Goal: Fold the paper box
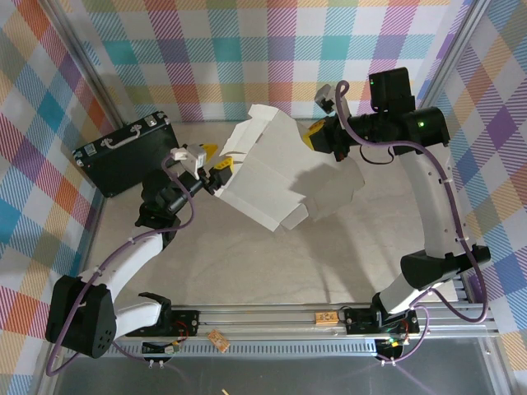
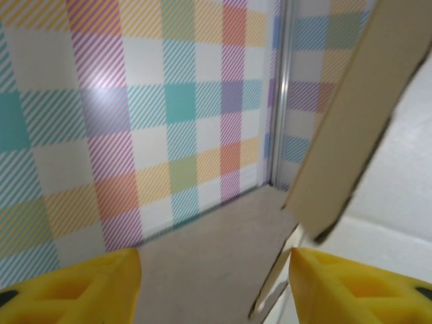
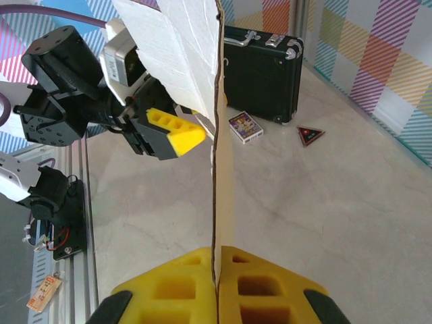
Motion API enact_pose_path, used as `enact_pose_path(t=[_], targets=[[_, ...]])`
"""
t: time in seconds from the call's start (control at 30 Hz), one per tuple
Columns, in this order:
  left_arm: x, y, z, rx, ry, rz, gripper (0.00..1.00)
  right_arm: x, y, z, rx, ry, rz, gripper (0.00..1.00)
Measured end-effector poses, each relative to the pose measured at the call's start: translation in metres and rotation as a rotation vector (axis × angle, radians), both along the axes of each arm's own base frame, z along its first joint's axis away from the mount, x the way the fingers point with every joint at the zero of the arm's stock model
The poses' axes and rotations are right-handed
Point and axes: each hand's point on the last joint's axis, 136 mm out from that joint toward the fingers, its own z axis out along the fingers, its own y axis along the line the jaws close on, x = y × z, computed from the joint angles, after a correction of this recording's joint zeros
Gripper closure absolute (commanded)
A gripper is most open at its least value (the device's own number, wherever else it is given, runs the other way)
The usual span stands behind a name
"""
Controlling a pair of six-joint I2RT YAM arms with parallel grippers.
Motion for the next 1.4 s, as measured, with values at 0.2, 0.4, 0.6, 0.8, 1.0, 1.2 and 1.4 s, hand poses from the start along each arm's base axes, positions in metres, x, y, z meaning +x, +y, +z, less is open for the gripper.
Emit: enact_pose_path(t=[0.2, 0.4, 0.6, 0.8, 1.0, 1.2, 1.4], targets=[[-0.012, -0.017, 0.002, -0.016, 0.003, -0.126, 0.85, 0.001, 0.000, 0.001, 0.008, 0.002, 0.000, 1.00], [-0.016, -0.029, -0.003, -0.007, 0.019, -0.158, 1.00, 0.004, -0.001, 0.000, 0.010, 0.022, -0.025, 1.00], [-0.034, -0.052, -0.008, 0.083, -0.057, 0.002, 1.00, 0.022, -0.004, -0.003, 0.046, 0.122, -0.130, 1.00], [-0.027, -0.065, -0.036, 0.298, -0.109, 0.250, 1.00, 0.032, 0.000, -0.020, 0.073, 0.265, -0.190, 1.00], [-0.030, -0.058, -0.035, 0.375, -0.121, 0.308, 0.37, 0.036, 0.002, -0.024, 0.069, 0.271, -0.198, 1.00], [-0.068, 0.013, 0.058, 0.179, -0.205, 0.328, 0.04, 0.042, -0.006, -0.025, 0.051, 0.210, -0.190, 1.00], [-0.053, 0.033, 0.129, 0.109, -0.187, 0.198, 0.00, 0.035, -0.007, -0.026, 0.031, 0.144, -0.112, 1.00]])
